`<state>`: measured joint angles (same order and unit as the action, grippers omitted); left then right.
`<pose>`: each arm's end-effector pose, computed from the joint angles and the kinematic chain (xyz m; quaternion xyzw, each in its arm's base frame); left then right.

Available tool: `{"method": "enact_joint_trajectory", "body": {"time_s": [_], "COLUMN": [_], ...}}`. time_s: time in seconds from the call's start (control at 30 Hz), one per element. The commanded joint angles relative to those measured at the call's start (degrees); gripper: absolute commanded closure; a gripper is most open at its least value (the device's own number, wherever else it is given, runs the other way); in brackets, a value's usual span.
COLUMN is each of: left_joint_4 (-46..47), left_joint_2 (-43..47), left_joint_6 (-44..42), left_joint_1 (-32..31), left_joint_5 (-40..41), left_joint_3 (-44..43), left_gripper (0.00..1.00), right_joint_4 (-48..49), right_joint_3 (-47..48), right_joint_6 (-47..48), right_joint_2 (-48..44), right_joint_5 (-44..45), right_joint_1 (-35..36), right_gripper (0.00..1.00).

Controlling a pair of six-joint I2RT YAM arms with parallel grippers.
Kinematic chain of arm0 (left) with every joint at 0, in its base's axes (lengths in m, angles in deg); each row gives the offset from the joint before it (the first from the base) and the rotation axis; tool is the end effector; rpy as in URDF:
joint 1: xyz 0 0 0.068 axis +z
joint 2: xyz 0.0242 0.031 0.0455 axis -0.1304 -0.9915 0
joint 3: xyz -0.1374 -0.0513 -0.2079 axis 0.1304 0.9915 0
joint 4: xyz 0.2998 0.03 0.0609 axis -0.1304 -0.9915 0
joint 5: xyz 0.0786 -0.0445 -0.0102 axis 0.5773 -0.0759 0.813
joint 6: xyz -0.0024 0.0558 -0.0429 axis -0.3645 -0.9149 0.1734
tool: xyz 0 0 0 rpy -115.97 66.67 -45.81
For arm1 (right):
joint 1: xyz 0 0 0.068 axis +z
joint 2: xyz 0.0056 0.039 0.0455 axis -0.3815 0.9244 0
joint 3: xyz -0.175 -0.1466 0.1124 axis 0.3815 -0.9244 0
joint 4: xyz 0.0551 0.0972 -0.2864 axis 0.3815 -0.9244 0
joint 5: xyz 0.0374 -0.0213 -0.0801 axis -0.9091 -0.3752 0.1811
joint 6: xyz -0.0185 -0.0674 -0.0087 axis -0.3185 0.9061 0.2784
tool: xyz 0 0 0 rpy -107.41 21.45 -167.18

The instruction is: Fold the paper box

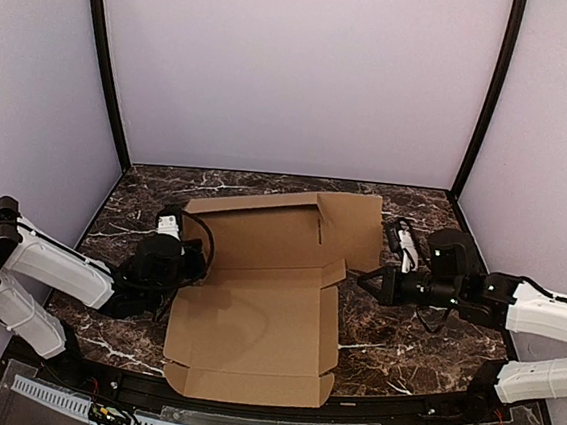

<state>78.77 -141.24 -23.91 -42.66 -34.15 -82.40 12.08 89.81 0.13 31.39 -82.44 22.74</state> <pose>0.2258 -0.2144 0.1050 -0.0758 0.7746 -0.1746 0.6032 0.2026 0.2164 0.1825 -0.1292 0.8543 0.3670 0.3446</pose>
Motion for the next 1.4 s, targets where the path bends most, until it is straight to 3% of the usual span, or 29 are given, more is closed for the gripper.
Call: {"method": "enact_joint_trajectory", "body": {"time_s": [0.0, 0.23, 0.47, 1.37], "left_joint_4": [-4.42, -11.56, -16.47, -17.61], "left_joint_2": [4.19, 8.58, 12.44, 15.07], "left_joint_6": [7.84, 13.58, 16.23, 15.25], "left_joint_1": [-0.25, -0.13, -0.02, 0.01], "left_joint_5": [-1.81, -5.31, -8.30, -14.22], "left_joint_3": [0.29, -1.27, -2.42, -4.01], "left_gripper": [0.99, 0.99, 0.99, 0.99], "right_joint_4": [2.21, 6.40, 9.10, 7.49], "right_joint_3": [-3.92, -4.00, -2.01, 10.69], "right_joint_6": [-2.31, 0.94, 3.61, 14.67], "right_joint_2": [-5.35, -9.59, -7.85, 5.79], "right_joint_5": [2.50, 5.97, 8.71, 19.67], "right_joint_1": [1.06, 3.26, 4.65, 13.13], "right_gripper": [1.00, 1.00, 1.00, 1.00]}}
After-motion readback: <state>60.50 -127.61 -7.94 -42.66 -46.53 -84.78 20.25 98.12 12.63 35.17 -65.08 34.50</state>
